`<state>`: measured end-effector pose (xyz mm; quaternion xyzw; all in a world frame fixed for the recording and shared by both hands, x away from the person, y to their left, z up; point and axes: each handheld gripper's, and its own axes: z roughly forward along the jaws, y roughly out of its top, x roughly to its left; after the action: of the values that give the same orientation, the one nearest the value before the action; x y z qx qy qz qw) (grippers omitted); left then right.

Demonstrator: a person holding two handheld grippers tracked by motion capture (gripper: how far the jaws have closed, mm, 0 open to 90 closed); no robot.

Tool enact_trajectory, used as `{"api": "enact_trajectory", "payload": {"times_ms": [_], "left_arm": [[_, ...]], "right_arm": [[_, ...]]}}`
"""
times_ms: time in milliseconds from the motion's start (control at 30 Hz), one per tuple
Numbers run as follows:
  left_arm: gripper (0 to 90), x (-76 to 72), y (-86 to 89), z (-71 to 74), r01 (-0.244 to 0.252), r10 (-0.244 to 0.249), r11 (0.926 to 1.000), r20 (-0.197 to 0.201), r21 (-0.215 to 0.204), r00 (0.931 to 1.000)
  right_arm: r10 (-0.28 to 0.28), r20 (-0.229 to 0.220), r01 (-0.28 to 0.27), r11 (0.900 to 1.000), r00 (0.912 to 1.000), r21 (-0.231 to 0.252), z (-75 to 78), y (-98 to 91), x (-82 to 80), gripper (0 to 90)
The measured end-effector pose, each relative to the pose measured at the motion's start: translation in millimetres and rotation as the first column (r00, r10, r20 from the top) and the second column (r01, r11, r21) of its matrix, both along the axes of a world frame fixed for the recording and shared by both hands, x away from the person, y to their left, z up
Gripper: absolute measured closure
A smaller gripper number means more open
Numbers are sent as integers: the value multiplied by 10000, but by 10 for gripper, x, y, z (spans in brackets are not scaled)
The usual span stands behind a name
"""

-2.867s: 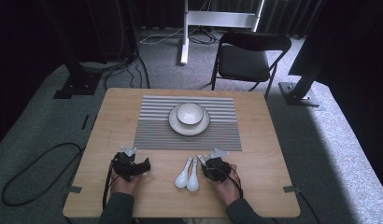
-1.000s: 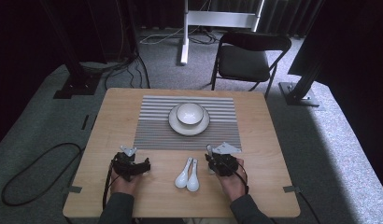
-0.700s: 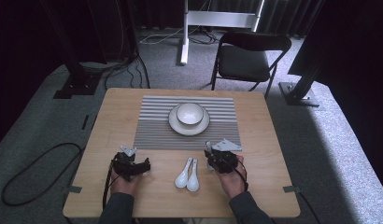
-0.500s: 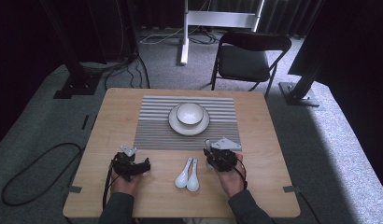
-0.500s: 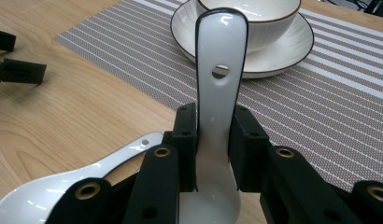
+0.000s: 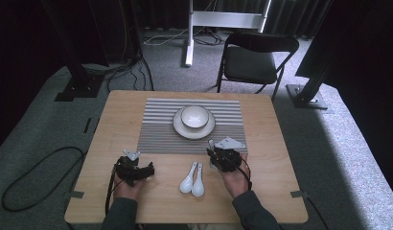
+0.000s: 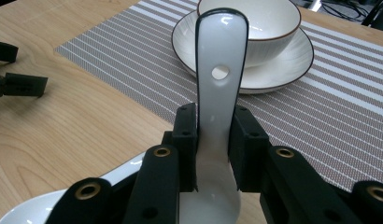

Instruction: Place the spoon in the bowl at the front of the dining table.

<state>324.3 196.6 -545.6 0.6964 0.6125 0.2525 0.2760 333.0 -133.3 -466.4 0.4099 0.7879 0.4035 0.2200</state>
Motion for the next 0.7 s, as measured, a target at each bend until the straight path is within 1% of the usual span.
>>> {"api": "enact_trajectory", "payload": {"times_ms": [200, 433, 700], "left_arm": [[72, 0, -1, -1, -8, 8, 10000, 6, -12, 10000], [72, 1, -3, -2, -27, 27, 10000, 27, -32, 10000], [72, 0, 0, 0, -5, 5, 10000, -2, -8, 10000]], "right_arm": [[16, 103, -16, 10000, 9999, -19, 45, 16, 54, 742], [-30, 54, 30, 10000, 10000, 81, 86, 24, 118, 743], [-77, 112, 78, 9999, 9999, -83, 135, 29, 199, 743]]}}
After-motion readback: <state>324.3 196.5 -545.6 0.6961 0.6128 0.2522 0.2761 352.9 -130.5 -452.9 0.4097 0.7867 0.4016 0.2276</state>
